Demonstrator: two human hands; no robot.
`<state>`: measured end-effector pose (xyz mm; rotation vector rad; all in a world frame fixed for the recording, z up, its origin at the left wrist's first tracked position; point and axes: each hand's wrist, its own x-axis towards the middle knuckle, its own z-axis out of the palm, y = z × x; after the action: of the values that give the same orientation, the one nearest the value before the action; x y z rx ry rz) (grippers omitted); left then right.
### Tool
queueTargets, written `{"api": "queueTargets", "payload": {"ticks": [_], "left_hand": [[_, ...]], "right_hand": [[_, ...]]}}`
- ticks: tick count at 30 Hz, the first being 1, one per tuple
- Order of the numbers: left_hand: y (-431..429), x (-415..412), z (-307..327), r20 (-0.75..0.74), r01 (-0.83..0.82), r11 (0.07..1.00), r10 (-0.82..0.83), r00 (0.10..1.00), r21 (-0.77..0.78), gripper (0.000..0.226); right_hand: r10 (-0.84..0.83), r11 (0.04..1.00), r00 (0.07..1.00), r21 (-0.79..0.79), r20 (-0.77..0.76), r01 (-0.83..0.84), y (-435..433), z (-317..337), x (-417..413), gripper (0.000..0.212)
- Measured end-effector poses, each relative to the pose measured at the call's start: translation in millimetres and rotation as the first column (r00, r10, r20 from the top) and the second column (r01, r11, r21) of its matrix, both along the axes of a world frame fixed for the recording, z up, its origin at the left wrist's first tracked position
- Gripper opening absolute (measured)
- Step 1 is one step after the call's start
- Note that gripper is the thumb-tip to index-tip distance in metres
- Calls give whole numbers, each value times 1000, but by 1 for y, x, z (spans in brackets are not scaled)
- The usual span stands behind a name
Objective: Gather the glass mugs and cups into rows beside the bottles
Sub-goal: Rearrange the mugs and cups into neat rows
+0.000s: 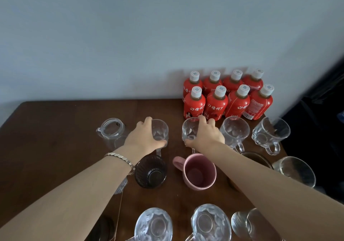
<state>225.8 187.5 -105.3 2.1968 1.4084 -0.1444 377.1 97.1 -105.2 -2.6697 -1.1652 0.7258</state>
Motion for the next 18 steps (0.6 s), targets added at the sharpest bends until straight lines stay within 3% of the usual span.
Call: {"api": "queueTargets", "payload": {"ticks": [4, 7, 9, 13, 18], "left_hand": [[1, -11, 12, -48, 99, 987, -94, 994, 125, 93], [17, -33, 26, -9, 136, 932, -142, 990, 337, 83], [35, -54, 32, -49, 146, 948, -138, 989, 282, 83], [55, -85, 31, -178, 47, 999, -45, 983, 8, 83], [50, -83, 33, -243, -34, 994, 58, 968, 101, 70]], "right_hand": [[80, 997, 993, -28, 88, -78, -6, 7, -3, 104], [154, 985, 977, 51, 144, -163, -11, 16, -3, 88], [195, 977, 968, 57, 158, -206, -14, 23, -1, 74], [208, 977, 968, 16, 139, -212, -19, 38, 4, 58], [228, 974, 967, -33, 113, -226, -23, 52, 4, 52]]}}
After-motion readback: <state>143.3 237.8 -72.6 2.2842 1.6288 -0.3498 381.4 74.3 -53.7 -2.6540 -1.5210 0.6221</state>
